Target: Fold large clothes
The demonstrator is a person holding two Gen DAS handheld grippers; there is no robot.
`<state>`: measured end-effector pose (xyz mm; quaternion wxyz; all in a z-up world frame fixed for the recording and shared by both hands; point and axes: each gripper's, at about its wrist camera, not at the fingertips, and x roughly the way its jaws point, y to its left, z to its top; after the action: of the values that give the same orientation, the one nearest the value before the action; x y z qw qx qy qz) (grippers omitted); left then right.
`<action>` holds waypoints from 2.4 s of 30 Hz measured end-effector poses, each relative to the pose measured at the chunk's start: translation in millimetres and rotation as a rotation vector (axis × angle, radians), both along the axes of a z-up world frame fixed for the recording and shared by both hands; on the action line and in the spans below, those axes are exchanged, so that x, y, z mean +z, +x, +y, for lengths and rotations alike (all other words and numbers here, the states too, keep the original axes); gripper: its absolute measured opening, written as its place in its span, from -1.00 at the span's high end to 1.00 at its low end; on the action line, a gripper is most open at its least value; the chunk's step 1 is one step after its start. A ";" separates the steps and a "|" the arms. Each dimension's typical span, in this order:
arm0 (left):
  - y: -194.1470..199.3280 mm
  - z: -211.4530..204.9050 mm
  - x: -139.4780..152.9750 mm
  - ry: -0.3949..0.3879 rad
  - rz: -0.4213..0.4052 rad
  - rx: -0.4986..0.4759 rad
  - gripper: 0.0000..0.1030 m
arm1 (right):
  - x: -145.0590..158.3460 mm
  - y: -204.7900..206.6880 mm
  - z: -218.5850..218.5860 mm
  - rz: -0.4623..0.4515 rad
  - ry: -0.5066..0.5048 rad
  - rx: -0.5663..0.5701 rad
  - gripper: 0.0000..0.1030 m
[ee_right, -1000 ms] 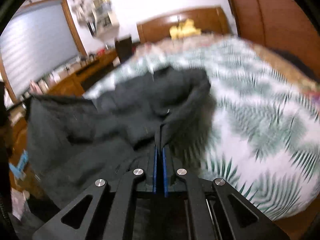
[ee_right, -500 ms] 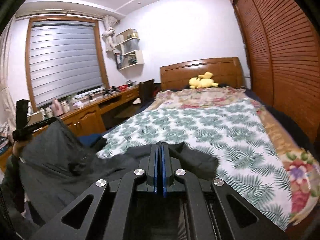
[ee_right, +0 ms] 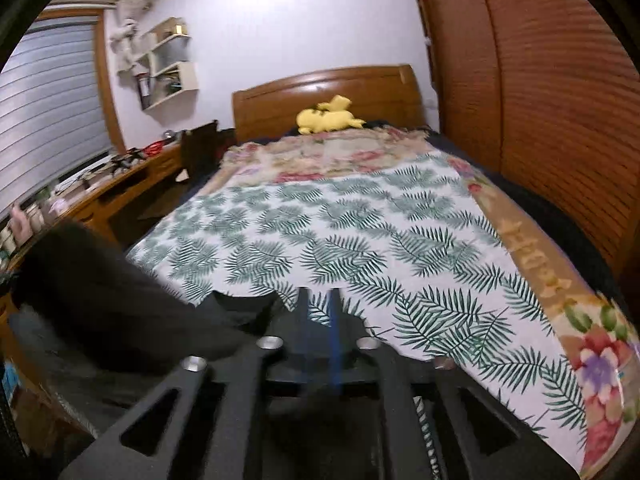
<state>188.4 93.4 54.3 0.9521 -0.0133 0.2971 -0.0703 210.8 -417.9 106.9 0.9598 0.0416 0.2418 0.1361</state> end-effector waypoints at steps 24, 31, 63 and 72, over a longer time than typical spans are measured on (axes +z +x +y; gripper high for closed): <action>2.3 -39.9 -124.1 -0.027 0.001 -0.100 -0.55 | -97.5 71.6 67.2 0.186 -0.204 0.077 -0.11; 4.9 -29.6 -142.4 -0.055 0.025 -0.117 -0.55 | -118.3 149.1 72.0 0.284 -0.254 0.002 -0.11; -1.1 -34.7 -149.5 -0.036 0.026 -0.156 -0.55 | -90.1 190.9 86.2 0.120 -0.316 -0.137 0.83; -0.5 -40.7 -150.7 -0.023 0.024 -0.168 -0.55 | -104.6 157.8 98.0 0.198 -0.312 -0.059 -0.05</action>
<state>187.9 52.7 -96.4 0.9391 0.0001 0.3076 -0.1530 368.6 -319.9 2.2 0.9297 -0.0875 0.3519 0.0641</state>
